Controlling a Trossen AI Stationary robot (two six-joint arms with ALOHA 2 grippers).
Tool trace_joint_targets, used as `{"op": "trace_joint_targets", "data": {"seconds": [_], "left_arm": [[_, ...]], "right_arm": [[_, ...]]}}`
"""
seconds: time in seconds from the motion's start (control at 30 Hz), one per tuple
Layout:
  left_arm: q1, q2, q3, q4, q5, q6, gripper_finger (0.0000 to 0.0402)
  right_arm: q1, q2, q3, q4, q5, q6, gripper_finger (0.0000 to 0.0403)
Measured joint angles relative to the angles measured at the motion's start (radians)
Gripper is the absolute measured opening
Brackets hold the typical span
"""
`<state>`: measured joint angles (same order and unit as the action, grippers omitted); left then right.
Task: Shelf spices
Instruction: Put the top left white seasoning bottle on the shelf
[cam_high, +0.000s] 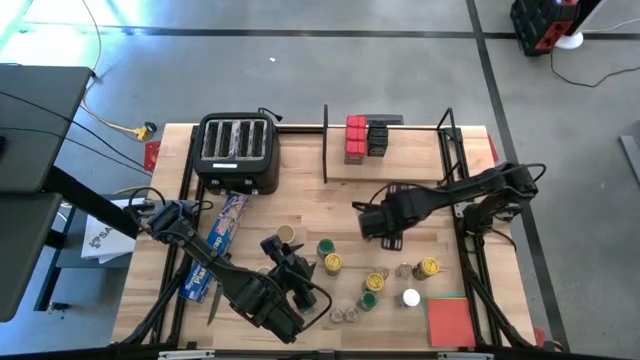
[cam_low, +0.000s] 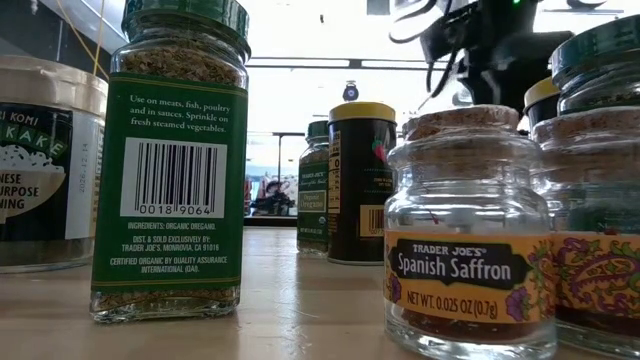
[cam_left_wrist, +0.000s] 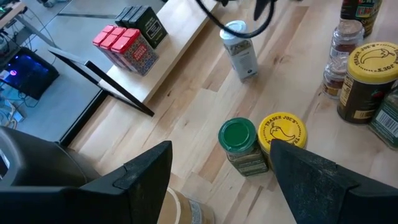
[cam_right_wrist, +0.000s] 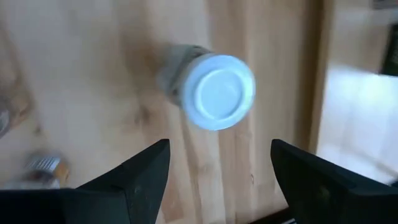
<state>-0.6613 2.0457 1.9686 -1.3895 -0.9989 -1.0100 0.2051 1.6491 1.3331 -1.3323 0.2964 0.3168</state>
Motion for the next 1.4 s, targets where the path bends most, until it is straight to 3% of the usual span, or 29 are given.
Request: {"op": "trace_joint_targets", "data": {"seconds": [0.13,0.37,0.53,1.03,1.4], "left_arm": [[-0.002,0.0,0.0,0.0,0.0,0.0,0.0268],[-0.002,0.0,0.0,0.0,0.0,0.0,0.0268],[-0.002,0.0,0.0,0.0,0.0,0.0,0.0268],[-0.002,0.0,0.0,0.0,0.0,0.0,0.0268],[-0.001,0.0,0.0,0.0,0.001,0.0,0.0268]], "right_arm": [[0.014,-0.024,0.0,0.001,-0.018,-0.193,0.0271],[0.009,-0.041,0.0,0.005,0.06,-0.629,0.0271],[-0.045,-0.038,-0.004,0.097,-0.081,-0.808,0.0271],[-0.114,-0.034,-0.153,0.272,-0.126,-0.945,0.0267],[-0.123,-0.035,-0.16,0.296,-0.16,-0.863,0.0197]]}}
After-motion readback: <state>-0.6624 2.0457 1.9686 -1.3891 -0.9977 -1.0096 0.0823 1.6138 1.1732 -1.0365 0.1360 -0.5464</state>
